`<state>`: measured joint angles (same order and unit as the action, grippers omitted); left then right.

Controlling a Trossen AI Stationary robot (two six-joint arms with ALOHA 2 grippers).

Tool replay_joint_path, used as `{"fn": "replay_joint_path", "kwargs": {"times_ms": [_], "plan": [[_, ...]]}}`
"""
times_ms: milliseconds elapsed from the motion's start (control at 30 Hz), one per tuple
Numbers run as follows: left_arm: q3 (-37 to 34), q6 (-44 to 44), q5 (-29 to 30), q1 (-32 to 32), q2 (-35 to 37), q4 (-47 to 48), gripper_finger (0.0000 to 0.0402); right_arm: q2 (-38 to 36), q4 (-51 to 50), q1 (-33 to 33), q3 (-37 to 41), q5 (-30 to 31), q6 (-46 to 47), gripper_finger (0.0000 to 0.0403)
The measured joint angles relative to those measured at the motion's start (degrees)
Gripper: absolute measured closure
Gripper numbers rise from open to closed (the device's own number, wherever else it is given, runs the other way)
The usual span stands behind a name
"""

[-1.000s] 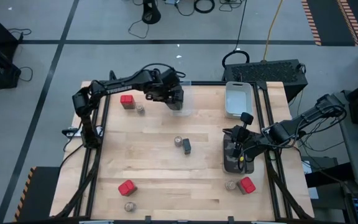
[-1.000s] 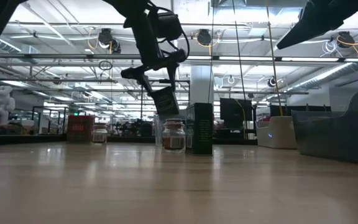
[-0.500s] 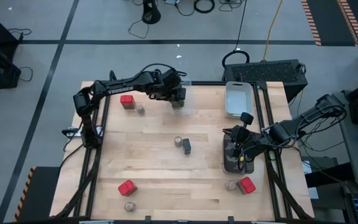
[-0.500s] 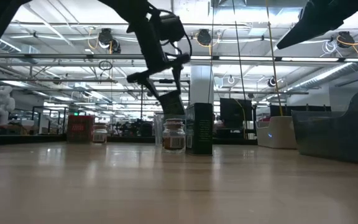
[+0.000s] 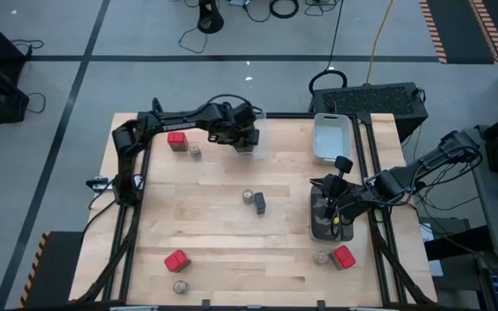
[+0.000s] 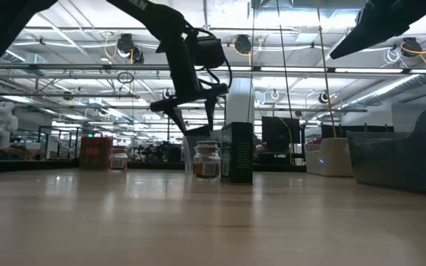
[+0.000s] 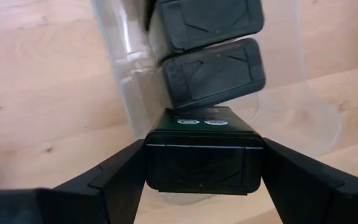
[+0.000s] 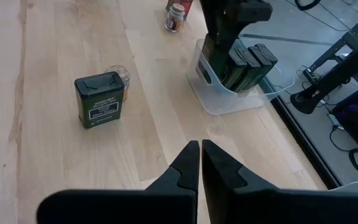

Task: Sort spices by type
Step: Put the black seasoning can into the transparent bin

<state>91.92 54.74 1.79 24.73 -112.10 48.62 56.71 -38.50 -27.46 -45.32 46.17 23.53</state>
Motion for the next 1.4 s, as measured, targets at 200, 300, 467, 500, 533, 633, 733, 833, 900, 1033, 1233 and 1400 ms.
{"fn": "replay_joint_path", "kwargs": {"times_ms": [200, 300, 467, 500, 533, 633, 733, 833, 900, 1033, 1233, 1400], "plan": [[0.0, -0.1, -0.1, 0.0, -0.5, -0.3, 0.0114, 0.0, 0.0, 0.0, 0.0, 0.0, 0.0, 0.0403], [0.0, -2.5, -0.1, 0.0, -0.6, -0.3, 0.0114, 0.0, 0.0, 0.0, 0.0, 0.0, 0.0, 0.0403], [0.0, -4.3, -0.1, 0.0, -0.6, -0.1, 0.0104, 0.0, 0.0, 0.0, 0.0, 0.0, 0.0, 0.0403], [0.0, -4.2, -0.1, 0.1, -0.6, -0.1, 0.0099, 0.0, 0.0, 0.0, 0.0, 0.0, 0.0, 0.0403], [0.0, -4.2, -0.1, 0.1, -0.6, -0.1, 0.0092, 0.0, 0.0, 0.0, 0.0, 0.0, 0.0, 0.0403], [0.0, -4.2, -0.1, 0.4, -0.6, -0.3, 0.0071, 0.0, 0.0, 0.0, 0.0, 0.0, 0.0, 0.0403], [0.0, -4.2, -0.1, 0.7, -0.6, -0.3, 0.0052, 0.0, 0.0, 0.0, 0.0, 0.0, 0.0, 0.0403], [0.0, -4.1, -0.8, 1.0, -0.6, -0.3, 0.0041, 0.0, 0.0, 0.0, 0.0, 0.0, 0.0, 0.0403], [0.0, -4.0, -1.3, 1.2, -0.6, -0.3, 0.0039, 0.0, 0.0, 0.0, 0.0, 0.0, 0.0, 0.0403], [0.0, -4.1, -1.7, 1.6, -0.2, -0.3, 0.0038, 0.0, 0.0, 0.0, 0.0, 0.0, 0.0, 0.0403], [2.0, -5.9, -4.0, 2.0, 0.5, -1.1, 0.0038, 0.0, 0.0, 0.0, 0.0, 0.0, 0.0, 0.0403], [5.4, -11.5, -7.8, 1.3, 0.5, -1.2, 0.0038, 0.0, 0.0, 0.0, 0.0, 0.0, 0.0, 0.0403]]}}
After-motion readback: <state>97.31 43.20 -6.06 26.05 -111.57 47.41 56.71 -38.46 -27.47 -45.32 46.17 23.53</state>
